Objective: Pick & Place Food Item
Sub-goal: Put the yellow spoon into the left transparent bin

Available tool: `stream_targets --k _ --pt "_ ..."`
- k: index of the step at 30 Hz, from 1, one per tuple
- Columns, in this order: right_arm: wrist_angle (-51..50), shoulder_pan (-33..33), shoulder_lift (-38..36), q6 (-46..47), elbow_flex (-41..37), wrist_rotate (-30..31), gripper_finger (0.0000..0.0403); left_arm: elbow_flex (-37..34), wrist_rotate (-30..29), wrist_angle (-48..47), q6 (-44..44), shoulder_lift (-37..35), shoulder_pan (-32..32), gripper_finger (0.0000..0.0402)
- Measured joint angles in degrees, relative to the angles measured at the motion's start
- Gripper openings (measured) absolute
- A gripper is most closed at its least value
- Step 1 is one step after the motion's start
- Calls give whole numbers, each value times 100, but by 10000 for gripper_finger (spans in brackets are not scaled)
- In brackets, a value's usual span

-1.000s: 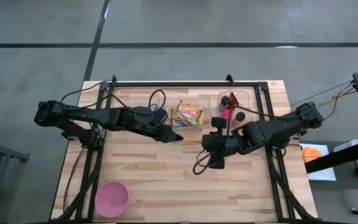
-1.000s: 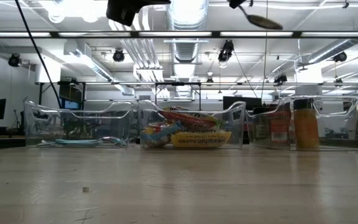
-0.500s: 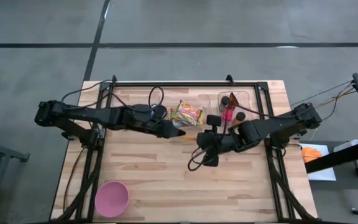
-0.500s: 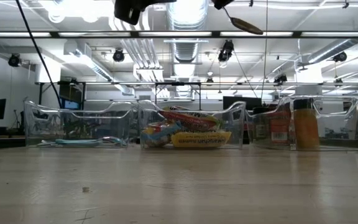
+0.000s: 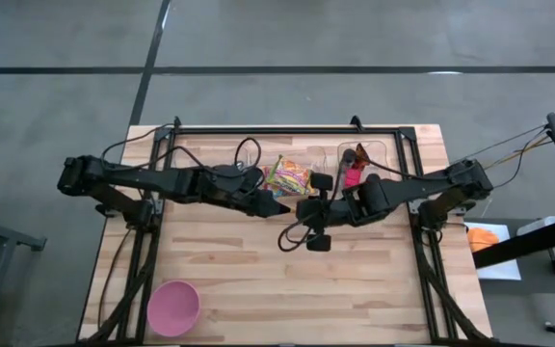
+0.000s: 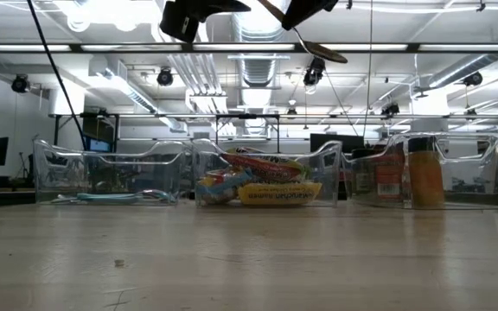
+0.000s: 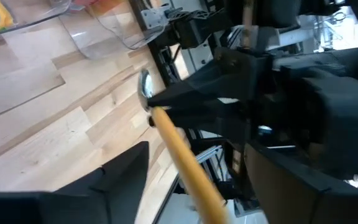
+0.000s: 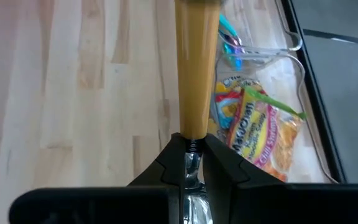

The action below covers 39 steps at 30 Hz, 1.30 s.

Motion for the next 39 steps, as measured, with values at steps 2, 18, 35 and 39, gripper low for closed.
stream_targets --k 2,18,35,39 --pt "93 -36 0 -36 0 -73 27 0 0 -17 -2 9 0 249" --pt "91 -72 -11 -28 0 -158 27 -9 -33 -280 -22 7 30 48" --pt "198 -72 -7 161 0 -332 108 7 46 -404 7 2 28 32" --pt "165 -63 -11 206 0 -332 177 7 43 -475 13 0 28 32"
